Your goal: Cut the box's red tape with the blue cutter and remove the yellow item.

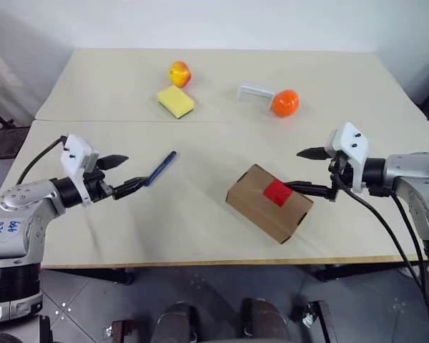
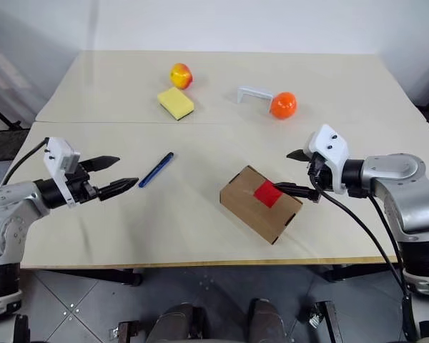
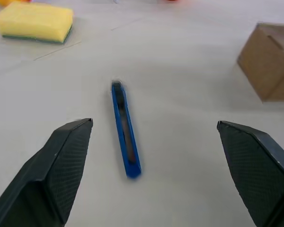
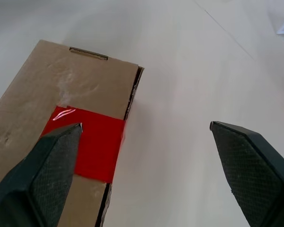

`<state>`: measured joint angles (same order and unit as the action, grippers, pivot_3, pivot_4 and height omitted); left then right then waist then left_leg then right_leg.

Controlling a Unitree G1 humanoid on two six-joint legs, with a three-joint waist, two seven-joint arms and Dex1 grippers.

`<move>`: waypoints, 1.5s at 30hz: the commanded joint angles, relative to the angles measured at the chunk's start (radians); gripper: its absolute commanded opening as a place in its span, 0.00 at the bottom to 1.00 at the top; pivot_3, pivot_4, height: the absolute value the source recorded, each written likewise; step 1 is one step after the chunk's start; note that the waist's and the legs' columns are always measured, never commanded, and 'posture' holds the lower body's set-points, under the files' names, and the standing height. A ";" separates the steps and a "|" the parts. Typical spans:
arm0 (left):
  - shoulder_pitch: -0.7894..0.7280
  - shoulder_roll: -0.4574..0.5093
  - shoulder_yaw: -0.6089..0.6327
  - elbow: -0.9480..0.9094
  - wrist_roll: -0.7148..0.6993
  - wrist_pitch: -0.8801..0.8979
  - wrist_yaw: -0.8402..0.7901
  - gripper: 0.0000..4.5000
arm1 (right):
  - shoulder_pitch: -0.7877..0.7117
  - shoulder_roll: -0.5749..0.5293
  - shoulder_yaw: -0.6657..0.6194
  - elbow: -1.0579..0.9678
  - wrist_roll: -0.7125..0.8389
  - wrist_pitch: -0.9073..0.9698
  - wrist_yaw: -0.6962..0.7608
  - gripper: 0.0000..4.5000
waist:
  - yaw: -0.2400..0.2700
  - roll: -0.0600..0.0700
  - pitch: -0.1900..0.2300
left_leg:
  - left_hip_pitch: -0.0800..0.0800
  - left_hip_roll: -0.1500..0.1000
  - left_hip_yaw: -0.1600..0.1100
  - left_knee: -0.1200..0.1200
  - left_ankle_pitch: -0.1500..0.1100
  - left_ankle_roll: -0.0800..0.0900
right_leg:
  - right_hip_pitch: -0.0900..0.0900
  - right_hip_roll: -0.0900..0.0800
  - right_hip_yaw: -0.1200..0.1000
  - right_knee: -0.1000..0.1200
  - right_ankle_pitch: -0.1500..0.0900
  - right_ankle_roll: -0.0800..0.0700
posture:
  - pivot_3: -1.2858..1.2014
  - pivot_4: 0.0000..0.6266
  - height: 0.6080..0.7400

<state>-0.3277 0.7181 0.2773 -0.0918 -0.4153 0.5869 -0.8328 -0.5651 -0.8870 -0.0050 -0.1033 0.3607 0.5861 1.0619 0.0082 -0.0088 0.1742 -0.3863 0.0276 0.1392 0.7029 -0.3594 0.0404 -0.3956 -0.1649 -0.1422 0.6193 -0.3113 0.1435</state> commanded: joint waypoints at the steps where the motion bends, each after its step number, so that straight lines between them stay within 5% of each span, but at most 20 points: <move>1: -0.045 -0.016 -0.051 0.037 0.053 -0.036 0.058 0.99 | -0.030 0.007 -0.009 -0.002 -0.001 -0.025 -0.001 1.00 | 0.007 0.000 0.000 | 0.000 0.000 0.000 0.001 0.000 0.000 | 0.000 0.000 0.000 0.000 0.000 0.000 | 0.52 0.24 1.00; 16: -0.323 -0.090 -0.299 0.513 0.275 -0.177 0.075 0.99 | 0.015 0.009 -0.035 -0.054 0.003 -0.004 -0.033 1.00 | 0.009 0.000 0.000 | -0.001 -0.006 0.007 -0.001 0.000 0.000 | 0.000 0.000 -0.002 0.000 0.000 0.000 | 0.52 0.24 1.00; 21: -0.351 -0.090 -0.326 0.572 0.299 -0.151 0.059 0.65 | 0.028 0.009 -0.044 -0.071 0.008 0.009 -0.048 1.00 | 0.009 0.000 0.000 | -0.001 -0.006 0.006 0.000 0.000 0.000 | 0.000 0.000 -0.002 0.001 0.000 0.000 | 0.52 0.24 1.00; 25: -0.340 -0.080 -0.344 0.553 0.316 -0.146 0.036 0.65 | 0.033 0.005 -0.048 -0.075 0.010 0.011 -0.053 1.00 | 0.008 0.000 0.000 | 0.000 -0.006 0.006 0.000 0.000 0.000 | 0.000 0.000 -0.002 0.001 0.000 0.000 | 0.52 0.24 1.00; 29: -0.332 -0.074 -0.346 0.546 0.320 -0.131 0.027 0.46 | 0.021 0.008 -0.044 -0.065 0.007 0.008 -0.058 1.00 | 0.008 0.000 0.000 | 0.000 -0.006 0.006 0.000 0.000 0.000 | 0.000 0.000 -0.002 0.001 0.000 0.000 | 0.52 0.24 1.00; 33: -0.316 -0.065 -0.344 0.530 0.320 -0.134 0.015 0.46 | 0.013 0.011 -0.039 -0.058 0.004 0.003 -0.059 1.00 | 0.003 0.000 0.000 | 0.000 -0.006 0.006 0.000 0.000 0.000 | 0.000 0.000 -0.002 0.001 0.000 0.000 | 0.52 0.24 1.00; 37: -0.304 -0.061 -0.333 0.517 0.308 -0.120 0.008 0.28 | 0.008 0.013 -0.036 -0.054 0.002 0.000 -0.060 1.00 | -0.004 0.000 0.000 | 0.000 -0.006 0.005 0.000 0.000 0.000 | 0.000 0.000 -0.002 0.002 0.000 0.000 | 0.52 0.24 1.00; 45: -0.272 -0.041 -0.308 0.479 0.308 -0.140 -0.007 0.28 | -0.003 0.015 -0.032 -0.048 0.000 -0.007 -0.057 1.00 | -0.011 0.001 -0.001 | 0.001 -0.005 0.005 0.000 0.000 0.000 | 0.000 0.000 -0.002 0.002 0.000 0.000 | 0.52 0.24 1.00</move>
<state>-0.6476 0.6555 -0.0138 0.3835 -0.1265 0.4331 -0.8231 -0.5457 -0.8616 -0.0079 -0.1420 0.3556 0.5912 1.0057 -0.0026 -0.0081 0.1736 -0.3857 0.0224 0.1438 0.7031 -0.3592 0.0401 -0.3955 -0.1648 -0.1441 0.6211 -0.3113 0.1435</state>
